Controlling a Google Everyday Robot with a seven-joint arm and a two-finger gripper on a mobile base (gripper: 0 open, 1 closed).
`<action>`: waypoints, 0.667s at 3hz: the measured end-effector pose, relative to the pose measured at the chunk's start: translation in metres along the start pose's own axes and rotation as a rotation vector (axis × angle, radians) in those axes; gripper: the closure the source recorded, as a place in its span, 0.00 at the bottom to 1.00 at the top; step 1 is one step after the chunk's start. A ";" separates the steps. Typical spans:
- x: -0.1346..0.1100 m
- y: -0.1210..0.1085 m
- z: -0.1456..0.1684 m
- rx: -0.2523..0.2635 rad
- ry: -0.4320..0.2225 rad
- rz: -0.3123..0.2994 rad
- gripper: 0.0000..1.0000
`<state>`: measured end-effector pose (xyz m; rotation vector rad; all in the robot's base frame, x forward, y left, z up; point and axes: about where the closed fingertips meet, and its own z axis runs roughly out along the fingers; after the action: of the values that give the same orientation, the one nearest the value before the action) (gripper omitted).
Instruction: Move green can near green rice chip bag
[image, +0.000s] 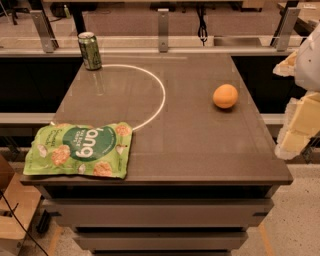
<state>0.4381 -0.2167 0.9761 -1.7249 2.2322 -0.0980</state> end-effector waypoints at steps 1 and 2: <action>0.000 0.000 0.000 0.000 0.000 0.000 0.00; -0.012 -0.005 0.002 0.013 -0.061 -0.002 0.00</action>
Offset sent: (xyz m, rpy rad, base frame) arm 0.0186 0.0235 0.0004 0.1352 -0.0505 0.0359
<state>0.4455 -0.2067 0.9782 -1.7001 2.1820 -0.0588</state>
